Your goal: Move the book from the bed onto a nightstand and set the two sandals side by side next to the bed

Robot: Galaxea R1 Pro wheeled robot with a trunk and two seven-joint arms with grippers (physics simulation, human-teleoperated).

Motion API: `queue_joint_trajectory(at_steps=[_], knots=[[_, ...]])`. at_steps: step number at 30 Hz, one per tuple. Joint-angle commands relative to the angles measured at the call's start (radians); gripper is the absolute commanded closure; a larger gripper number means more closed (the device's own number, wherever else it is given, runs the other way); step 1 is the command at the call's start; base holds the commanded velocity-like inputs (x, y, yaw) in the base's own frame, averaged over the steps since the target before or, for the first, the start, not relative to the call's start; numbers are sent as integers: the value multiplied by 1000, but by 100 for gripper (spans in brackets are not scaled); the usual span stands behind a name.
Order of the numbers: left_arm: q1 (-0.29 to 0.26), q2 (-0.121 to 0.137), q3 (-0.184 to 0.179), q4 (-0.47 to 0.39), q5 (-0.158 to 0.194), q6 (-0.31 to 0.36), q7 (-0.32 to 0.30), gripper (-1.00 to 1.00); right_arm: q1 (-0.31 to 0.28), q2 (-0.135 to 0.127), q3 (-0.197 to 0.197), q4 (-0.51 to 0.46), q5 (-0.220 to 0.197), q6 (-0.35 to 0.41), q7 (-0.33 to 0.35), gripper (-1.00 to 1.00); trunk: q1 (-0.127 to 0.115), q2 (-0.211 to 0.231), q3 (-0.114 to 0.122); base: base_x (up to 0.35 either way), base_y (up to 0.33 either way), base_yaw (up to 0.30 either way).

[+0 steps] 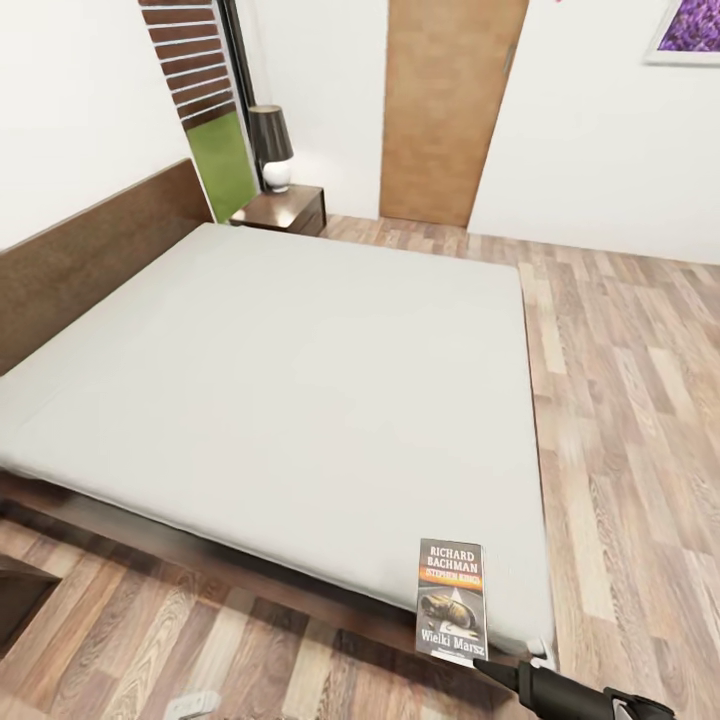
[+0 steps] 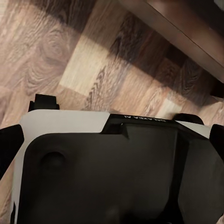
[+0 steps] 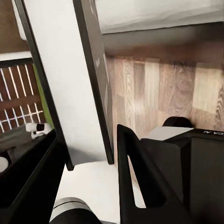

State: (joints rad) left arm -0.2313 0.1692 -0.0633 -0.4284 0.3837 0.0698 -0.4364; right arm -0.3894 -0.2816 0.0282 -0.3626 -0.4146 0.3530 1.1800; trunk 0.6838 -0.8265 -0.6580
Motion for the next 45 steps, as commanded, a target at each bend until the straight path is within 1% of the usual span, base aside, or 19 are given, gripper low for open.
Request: queue_joint_trajectory(at_steps=[1,8,45], knots=[[0,1,-6,-1,11,7,0,-100,0,-1,2,8,-10,11,1,100,0,-1,-1,0,0,293],[0,1,-7,0,11,7,-1,-100,0,1,2,33,-10,10,0,100,0,-1,-1,0,0,293],[0,1,-7,0,11,7,-1,-100,0,1,1,35,-10,7,-8,100,0,-1,-1,0,0,293]])
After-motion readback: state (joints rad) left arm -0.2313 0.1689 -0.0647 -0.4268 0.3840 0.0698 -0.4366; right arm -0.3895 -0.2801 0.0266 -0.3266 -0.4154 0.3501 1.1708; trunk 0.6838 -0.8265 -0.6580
